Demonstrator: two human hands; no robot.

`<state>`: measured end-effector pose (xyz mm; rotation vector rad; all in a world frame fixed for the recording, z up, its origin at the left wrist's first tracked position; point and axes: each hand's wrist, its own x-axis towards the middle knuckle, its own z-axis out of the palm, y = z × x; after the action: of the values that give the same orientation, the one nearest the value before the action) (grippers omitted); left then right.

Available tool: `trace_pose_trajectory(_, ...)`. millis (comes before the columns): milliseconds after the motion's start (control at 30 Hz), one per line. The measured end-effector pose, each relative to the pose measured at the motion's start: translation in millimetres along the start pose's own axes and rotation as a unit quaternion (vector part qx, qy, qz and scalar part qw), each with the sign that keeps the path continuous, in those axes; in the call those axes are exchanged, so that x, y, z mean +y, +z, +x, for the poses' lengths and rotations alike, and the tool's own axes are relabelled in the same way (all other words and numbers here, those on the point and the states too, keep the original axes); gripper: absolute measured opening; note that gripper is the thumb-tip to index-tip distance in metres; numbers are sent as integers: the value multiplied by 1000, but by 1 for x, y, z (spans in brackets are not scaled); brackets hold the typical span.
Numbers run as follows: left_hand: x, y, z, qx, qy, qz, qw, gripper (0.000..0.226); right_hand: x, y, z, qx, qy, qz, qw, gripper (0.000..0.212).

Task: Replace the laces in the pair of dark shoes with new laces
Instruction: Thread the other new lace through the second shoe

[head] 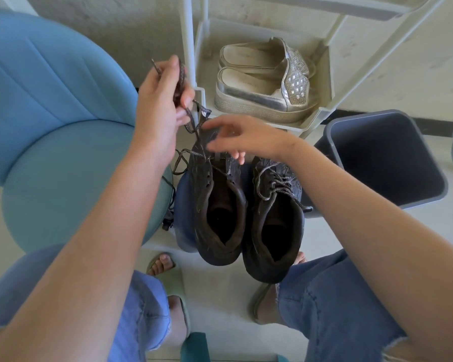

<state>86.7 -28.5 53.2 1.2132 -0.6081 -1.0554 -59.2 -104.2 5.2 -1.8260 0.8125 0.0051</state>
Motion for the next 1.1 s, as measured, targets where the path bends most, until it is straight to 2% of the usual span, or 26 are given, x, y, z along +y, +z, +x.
trace_pose_trajectory(33,1,1,0,-2,2,-9,1000,24,-3,8,2,-29,-13,-26,999,32)
trace_pose_trajectory(100,0,2,-1,-10,3,21,1000,23,-5,29,8,-49,-10,-70,996,14)
trace_pose_trajectory(200,-9,0,-1,7,-28,158,987,26,-6,46,16,14,3,-50,999,21)
trace_pose_trajectory(300,-24,-11,2,74,-42,355,931,35,-18,39,16,12,-43,105,994,23)
trace_pose_trajectory(400,-27,-18,8,107,-46,413,903,38,-27,26,14,-34,-68,276,958,25)
trace_pose_trajectory(500,-27,-20,11,105,-18,467,878,37,-25,17,12,-28,-63,335,940,25)
trace_pose_trajectory(567,-26,-17,8,100,6,462,881,39,-22,13,11,-23,-39,294,955,17)
trace_pose_trajectory(633,-23,-11,6,96,-4,403,910,40,-18,6,10,-42,7,209,977,22)
trace_pose_trajectory(700,-19,-6,7,98,-34,338,936,26,-11,-2,5,-75,70,36,994,24)
trace_pose_trajectory(767,-17,-4,9,71,-55,359,929,13,-1,-6,1,-81,140,-130,978,28)
trace_pose_trajectory(800,-17,-4,9,41,-60,381,922,15,4,-7,1,-74,175,-154,970,31)
trace_pose_trajectory(933,-36,0,5,-94,-105,474,869,19,13,-3,-1,-62,251,-45,965,42)
trace_pose_trajectory(1033,-56,-1,2,-148,-129,501,843,15,14,8,0,-80,257,-69,961,43)
trace_pose_trajectory(1100,-65,-6,0,-180,-125,520,825,12,16,15,2,-73,255,-73,961,35)
